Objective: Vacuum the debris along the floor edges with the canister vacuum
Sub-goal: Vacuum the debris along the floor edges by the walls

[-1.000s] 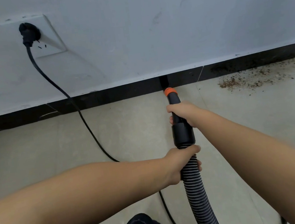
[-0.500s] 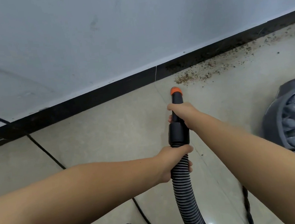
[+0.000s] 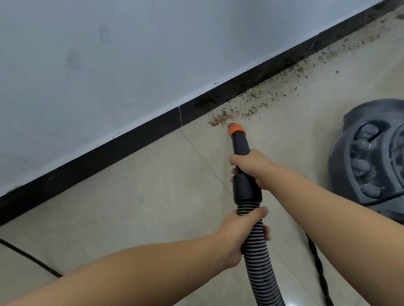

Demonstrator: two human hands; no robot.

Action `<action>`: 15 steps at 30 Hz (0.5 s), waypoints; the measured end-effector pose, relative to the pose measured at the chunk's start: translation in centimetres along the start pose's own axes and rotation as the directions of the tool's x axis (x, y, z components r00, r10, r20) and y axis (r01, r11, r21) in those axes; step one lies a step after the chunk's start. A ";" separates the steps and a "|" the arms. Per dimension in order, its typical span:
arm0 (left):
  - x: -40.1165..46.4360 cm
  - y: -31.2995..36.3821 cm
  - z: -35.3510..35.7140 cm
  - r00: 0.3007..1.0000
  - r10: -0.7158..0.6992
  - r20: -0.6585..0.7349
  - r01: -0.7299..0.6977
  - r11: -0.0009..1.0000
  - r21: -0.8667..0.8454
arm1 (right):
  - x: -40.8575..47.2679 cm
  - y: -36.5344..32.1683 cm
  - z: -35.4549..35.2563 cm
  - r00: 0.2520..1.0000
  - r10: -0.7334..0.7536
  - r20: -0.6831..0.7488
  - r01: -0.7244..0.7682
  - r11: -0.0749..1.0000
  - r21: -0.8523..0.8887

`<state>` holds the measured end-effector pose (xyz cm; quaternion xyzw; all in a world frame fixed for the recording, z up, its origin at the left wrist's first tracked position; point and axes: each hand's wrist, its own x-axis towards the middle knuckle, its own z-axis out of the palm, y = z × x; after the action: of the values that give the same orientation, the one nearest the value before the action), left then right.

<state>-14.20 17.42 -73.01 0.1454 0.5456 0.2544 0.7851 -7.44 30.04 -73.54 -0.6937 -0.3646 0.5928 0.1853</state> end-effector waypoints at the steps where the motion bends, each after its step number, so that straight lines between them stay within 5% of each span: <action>1: -0.1 -0.3 -0.5 1.000 0.010 -0.009 -0.010 1.000 -0.015 | 0.2 -0.2 0.7 1.000 -0.008 0.026 0.008 1.000 -0.011; 8: 0.0 0.9 -3.6 0.986 0.064 -0.155 -0.074 0.995 -0.061 | 1.4 -2.3 5.8 0.994 -0.082 0.075 0.088 0.992 -0.086; 15: 0.4 1.9 -3.2 0.993 0.037 -0.114 -0.036 0.999 0.015 | 1.4 -2.7 4.2 0.998 -0.069 0.014 0.069 0.994 -0.087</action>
<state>-17.47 19.07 -73.54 0.1456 0.5883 0.2730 0.7471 -12.19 32.10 -73.65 -0.6849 -0.4149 0.5734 0.1733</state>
